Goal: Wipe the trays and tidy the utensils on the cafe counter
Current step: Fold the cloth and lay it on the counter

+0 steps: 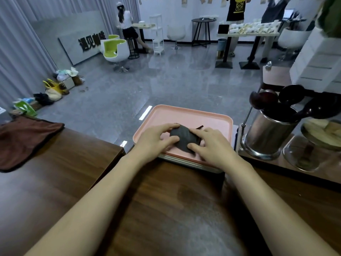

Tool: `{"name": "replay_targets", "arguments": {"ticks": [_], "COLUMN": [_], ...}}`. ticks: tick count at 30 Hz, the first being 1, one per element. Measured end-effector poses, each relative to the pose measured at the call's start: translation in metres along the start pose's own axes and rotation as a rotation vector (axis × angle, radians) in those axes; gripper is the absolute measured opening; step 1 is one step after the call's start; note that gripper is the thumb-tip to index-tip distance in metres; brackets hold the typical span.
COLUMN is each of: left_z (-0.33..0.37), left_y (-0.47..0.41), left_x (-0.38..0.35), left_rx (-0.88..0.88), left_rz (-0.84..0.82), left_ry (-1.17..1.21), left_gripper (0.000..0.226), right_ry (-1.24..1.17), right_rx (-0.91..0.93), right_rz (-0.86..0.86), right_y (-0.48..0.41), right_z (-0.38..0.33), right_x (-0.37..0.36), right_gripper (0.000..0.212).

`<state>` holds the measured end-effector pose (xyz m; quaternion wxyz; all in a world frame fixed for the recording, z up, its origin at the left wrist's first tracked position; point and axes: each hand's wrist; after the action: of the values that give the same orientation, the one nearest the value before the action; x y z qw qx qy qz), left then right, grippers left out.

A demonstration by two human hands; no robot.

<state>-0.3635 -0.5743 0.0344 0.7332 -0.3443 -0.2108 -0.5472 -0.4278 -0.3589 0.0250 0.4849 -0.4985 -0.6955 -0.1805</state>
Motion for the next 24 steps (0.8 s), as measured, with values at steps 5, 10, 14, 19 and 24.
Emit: {"name": "replay_targets", "arguments": {"ticks": [5,10,14,19,24], "left_z": [0.003,-0.007,-0.008,-0.013,-0.013], "left_y": [-0.004,-0.003,-0.006,-0.007,-0.009], "left_x": [0.001,-0.007,-0.003,-0.004,-0.005], "left_rx": [-0.050,-0.077,-0.102,-0.127,-0.162], "left_rz": [-0.004,-0.067,-0.123,-0.133,-0.082], "left_ry": [-0.068,-0.134,-0.199,-0.218,-0.206], "left_gripper": [0.051,0.050,0.062,0.069,0.063], "right_ry": [-0.015,0.016,0.057,0.106,0.126], "right_rx": [-0.027,-0.023,-0.012,-0.003,0.045], "right_rz": [0.032,0.031,0.035,0.009,0.025], "right_y": [0.003,0.007,0.010,0.012,0.007], "right_z": [-0.006,-0.009,-0.012,-0.012,-0.014], "right_x": [0.001,-0.002,-0.002,0.002,0.000], "right_gripper": [0.062,0.064,0.066,0.070,0.061]}}
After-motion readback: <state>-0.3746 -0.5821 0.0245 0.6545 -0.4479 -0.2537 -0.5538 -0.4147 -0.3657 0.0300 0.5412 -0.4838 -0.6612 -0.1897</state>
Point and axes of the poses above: each hand's wrist, its own y-axis away from the middle knuckle, its own x-axis out of the back of the hand, z = x × y, and after that the axes turned 8 degrees about z, right-handed
